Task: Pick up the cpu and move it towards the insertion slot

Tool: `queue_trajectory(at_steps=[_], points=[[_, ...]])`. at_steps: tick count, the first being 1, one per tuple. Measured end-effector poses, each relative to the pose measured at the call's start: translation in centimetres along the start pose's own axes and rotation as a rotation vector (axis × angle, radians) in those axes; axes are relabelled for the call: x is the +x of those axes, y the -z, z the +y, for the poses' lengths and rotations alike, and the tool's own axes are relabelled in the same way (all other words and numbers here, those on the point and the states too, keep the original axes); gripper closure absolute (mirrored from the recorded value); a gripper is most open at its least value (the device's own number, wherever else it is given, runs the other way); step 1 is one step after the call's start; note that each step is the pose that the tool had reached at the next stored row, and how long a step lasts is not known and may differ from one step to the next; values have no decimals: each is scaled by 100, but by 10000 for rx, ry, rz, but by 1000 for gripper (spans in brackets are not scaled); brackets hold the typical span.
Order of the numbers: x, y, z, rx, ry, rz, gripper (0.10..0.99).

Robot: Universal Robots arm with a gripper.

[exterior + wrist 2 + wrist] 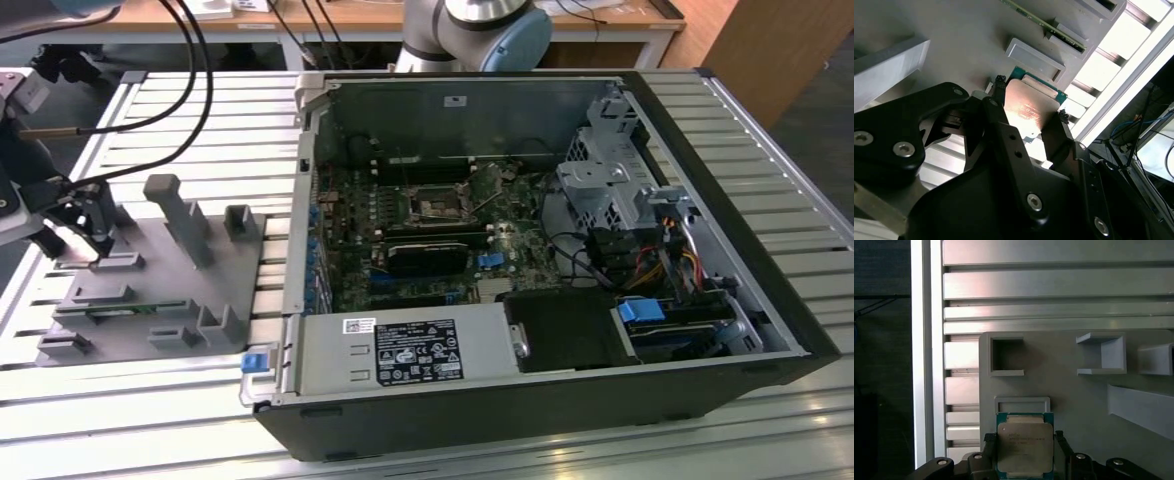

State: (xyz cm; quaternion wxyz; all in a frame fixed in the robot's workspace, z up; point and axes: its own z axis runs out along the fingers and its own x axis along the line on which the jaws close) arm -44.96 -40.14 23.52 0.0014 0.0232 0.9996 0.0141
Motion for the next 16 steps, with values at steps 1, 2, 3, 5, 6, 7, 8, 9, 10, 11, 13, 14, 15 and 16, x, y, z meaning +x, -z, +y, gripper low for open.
queue_trajectory(at_steps=[1, 2, 3, 5, 6, 7, 8, 9, 10, 11, 13, 14, 15, 16], points=[[0, 1, 0, -1, 0, -1, 549], [0, 3, 0, -1, 0, 0, 549], [0, 5, 0, 0, 0, 0, 549], [0, 9, 1, 0, 0, 0, 549], [0, 11, 1, -1, 0, -1, 549], [0, 13, 1, 0, 0, 0, 549], [0, 15, 1, -1, 0, 0, 549], [0, 26, 1, -1, 0, -1, 549], [0, 29, 1, 0, 0, 0, 549], [0, 31, 1, -1, 0, 0, 549], [0, 35, 2, -1, 0, 0, 549], [0, 37, 2, -1, 0, -1, 549], [0, 39, 2, -1, 0, 0, 549], [0, 42, 2, 0, 0, 0, 549]])
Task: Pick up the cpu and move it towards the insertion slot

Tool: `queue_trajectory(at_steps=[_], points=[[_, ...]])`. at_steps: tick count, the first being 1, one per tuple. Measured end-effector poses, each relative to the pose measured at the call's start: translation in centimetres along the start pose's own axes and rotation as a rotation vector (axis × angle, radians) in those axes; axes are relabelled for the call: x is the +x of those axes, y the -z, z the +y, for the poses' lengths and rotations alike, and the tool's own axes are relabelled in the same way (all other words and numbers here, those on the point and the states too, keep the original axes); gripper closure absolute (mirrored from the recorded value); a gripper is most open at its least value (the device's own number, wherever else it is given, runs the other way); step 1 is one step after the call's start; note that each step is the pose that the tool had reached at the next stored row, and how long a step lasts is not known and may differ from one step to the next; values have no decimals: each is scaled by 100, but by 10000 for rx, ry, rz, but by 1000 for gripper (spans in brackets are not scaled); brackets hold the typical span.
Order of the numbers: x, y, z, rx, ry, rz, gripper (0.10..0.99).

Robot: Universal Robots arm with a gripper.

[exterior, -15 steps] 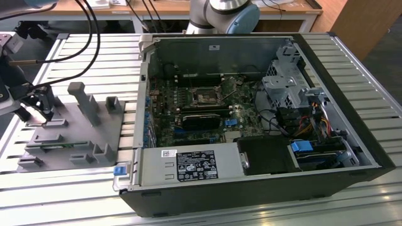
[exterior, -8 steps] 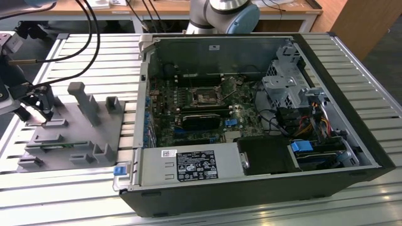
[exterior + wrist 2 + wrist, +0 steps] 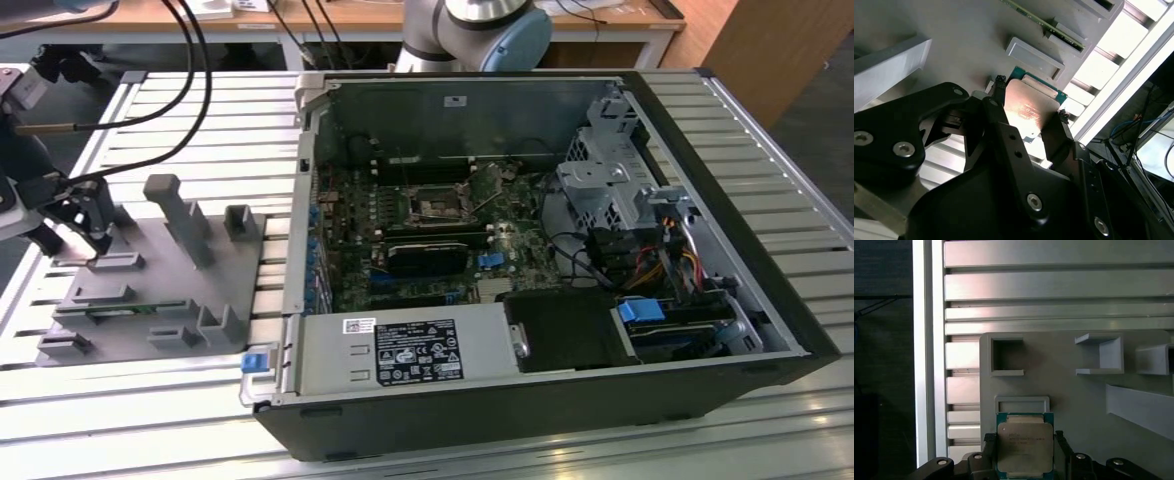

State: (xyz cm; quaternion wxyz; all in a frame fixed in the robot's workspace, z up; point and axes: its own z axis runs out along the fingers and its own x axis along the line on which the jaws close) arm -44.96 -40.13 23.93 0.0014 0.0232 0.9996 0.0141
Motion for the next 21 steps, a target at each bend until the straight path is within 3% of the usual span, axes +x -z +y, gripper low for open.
queue_trajectory(at_steps=[21], points=[[0, 45, 1, 0, 0, -1, 549]])
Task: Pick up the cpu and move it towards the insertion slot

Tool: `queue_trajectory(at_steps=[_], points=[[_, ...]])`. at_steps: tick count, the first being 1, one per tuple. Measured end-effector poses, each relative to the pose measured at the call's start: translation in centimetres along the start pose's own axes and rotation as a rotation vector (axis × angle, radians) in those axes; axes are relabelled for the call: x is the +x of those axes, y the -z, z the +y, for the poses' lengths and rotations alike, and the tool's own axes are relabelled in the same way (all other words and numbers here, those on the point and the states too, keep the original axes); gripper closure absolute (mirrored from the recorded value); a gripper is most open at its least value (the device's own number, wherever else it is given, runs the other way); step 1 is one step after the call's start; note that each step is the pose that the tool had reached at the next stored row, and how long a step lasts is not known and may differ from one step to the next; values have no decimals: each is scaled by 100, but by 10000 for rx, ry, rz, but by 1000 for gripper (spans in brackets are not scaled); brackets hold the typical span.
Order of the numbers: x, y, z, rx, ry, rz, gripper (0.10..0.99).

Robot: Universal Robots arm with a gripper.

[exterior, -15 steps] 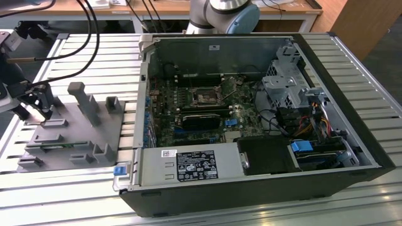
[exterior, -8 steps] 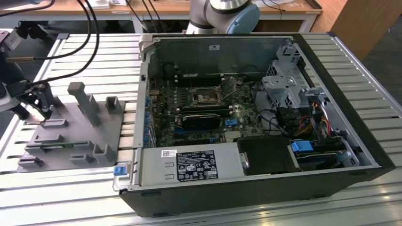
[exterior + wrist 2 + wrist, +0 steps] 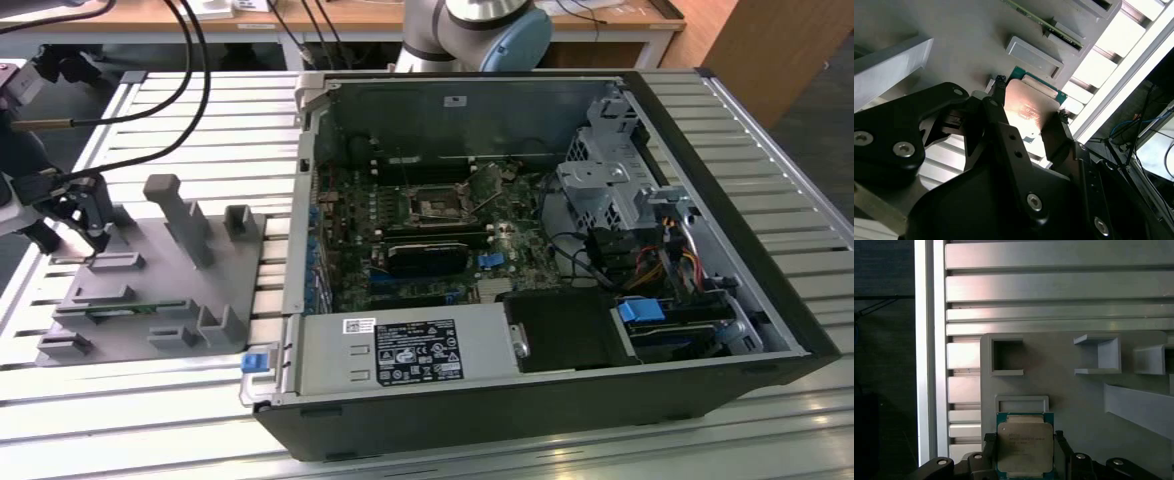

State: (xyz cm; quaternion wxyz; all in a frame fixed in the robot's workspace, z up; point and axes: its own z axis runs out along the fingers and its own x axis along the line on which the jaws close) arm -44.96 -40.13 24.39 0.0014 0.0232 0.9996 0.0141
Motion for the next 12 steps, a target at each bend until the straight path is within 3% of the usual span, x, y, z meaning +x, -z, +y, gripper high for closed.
queue_trajectory(at_steps=[12], points=[[0, 38, 1, 0, 0, 2, 549]])
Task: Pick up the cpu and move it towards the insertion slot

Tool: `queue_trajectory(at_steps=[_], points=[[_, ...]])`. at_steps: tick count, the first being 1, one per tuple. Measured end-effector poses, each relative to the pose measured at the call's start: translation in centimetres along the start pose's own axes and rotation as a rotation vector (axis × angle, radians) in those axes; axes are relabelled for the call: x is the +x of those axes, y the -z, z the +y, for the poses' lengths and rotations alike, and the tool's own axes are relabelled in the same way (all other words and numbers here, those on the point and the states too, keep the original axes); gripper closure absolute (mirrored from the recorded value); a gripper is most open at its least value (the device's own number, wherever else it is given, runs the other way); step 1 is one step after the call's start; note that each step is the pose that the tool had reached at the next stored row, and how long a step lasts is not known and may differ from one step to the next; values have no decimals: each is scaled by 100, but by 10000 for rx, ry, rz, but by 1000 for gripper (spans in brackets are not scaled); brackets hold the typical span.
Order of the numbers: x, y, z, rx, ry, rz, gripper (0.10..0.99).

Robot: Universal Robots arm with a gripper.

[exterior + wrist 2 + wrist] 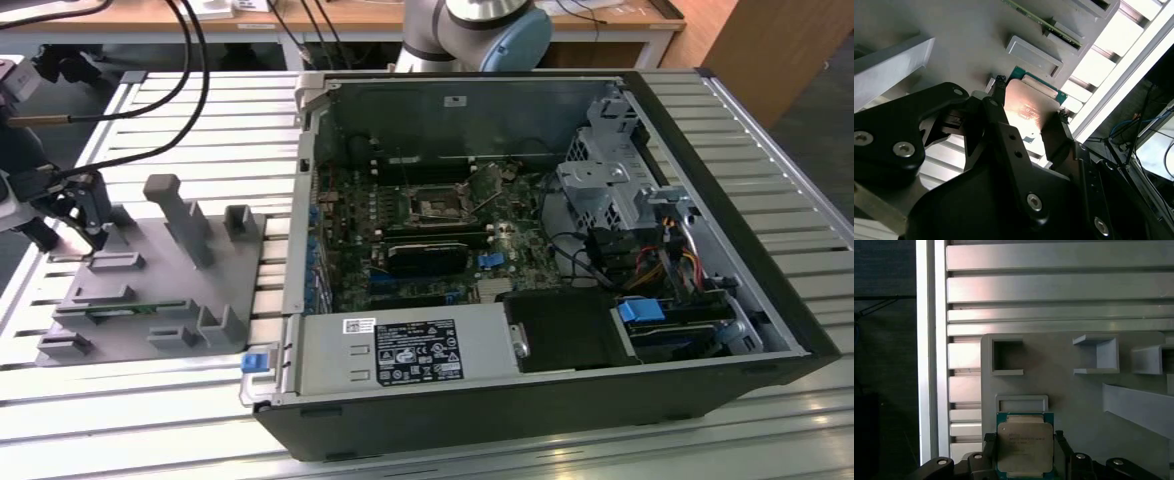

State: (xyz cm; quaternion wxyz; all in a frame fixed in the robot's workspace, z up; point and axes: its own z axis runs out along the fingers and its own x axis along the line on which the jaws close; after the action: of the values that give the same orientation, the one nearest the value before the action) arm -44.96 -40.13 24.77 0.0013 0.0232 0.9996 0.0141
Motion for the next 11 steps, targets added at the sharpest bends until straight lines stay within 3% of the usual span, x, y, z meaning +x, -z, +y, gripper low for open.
queue_trajectory(at_steps=[11], points=[[0, 62, 5, 0, 0, -1, 549]])
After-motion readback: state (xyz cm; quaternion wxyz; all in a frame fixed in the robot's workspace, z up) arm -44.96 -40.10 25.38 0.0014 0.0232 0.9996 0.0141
